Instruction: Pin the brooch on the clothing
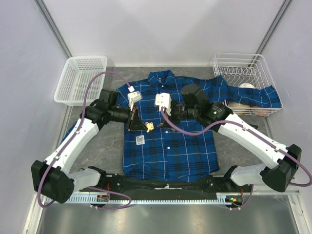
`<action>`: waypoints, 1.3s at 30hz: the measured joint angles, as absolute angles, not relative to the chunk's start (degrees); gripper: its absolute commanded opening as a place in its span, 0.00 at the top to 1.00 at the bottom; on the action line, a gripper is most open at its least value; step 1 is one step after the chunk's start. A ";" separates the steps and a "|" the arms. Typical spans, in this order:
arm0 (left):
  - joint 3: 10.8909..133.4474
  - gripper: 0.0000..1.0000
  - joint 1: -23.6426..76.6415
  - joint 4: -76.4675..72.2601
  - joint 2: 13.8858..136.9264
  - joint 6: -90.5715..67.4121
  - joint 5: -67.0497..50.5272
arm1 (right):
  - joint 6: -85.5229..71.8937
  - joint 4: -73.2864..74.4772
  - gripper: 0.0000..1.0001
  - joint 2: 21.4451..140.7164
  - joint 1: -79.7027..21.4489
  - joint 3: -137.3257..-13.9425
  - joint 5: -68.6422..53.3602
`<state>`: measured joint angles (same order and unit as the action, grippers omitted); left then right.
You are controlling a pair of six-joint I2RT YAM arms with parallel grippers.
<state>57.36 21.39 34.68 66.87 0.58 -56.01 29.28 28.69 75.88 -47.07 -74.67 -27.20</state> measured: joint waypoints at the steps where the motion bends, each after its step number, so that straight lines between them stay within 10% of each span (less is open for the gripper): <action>1: 58.37 0.98 21.41 36.62 67.40 3.01 -54.70 | 28.47 28.62 0.25 75.48 -46.35 -74.30 -27.38; 19: 75.26 0.98 41.34 67.75 92.23 23.40 9.04 | 8.75 20.69 0.23 74.39 -28.32 -61.71 -29.87; 39: 78.41 0.98 41.98 63.59 94.76 31.62 37.54 | 4.93 16.38 0.20 76.05 -28.12 -62.06 -29.50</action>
